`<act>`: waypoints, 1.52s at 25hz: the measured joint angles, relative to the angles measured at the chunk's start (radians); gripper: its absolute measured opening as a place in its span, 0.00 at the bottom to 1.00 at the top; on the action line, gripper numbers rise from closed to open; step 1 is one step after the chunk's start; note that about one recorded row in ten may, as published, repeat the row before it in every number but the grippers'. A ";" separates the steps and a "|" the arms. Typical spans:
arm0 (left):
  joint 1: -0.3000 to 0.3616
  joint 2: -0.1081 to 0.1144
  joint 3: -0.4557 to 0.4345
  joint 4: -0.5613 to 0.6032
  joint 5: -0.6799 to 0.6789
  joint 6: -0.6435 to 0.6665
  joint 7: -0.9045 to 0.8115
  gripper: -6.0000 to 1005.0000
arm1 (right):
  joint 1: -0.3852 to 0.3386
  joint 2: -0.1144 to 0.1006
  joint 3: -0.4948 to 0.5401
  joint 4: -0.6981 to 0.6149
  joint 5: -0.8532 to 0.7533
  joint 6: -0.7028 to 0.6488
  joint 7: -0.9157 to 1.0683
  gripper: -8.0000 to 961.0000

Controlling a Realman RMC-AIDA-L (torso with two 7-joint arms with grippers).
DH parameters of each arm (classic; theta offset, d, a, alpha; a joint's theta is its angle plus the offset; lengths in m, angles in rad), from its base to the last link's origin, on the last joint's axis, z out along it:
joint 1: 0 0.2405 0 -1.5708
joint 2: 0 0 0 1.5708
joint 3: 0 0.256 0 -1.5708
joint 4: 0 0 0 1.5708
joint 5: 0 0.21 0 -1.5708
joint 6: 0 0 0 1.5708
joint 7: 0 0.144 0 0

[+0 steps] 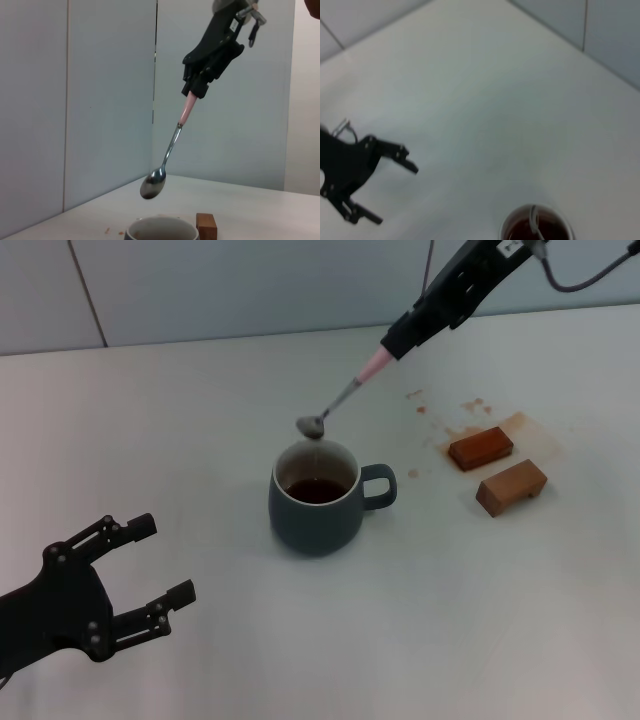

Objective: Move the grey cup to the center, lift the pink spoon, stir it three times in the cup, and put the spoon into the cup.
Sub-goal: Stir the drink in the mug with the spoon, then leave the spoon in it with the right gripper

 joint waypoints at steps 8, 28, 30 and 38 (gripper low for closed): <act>-0.002 0.000 0.000 -0.007 0.000 -0.004 0.000 0.86 | 0.099 -0.010 -0.121 0.179 -0.060 0.048 0.003 0.12; 0.003 -0.003 0.011 -0.011 0.000 -0.029 0.000 0.86 | 0.220 0.051 -0.262 0.436 -0.133 0.283 -0.048 0.12; 0.004 -0.003 0.010 -0.012 0.000 -0.029 0.000 0.86 | 0.227 0.053 -0.261 0.444 -0.163 0.291 -0.040 0.12; 0.004 -0.003 0.011 -0.012 0.000 -0.029 0.000 0.86 | 0.244 0.057 -0.254 0.447 -0.180 0.218 -0.038 0.12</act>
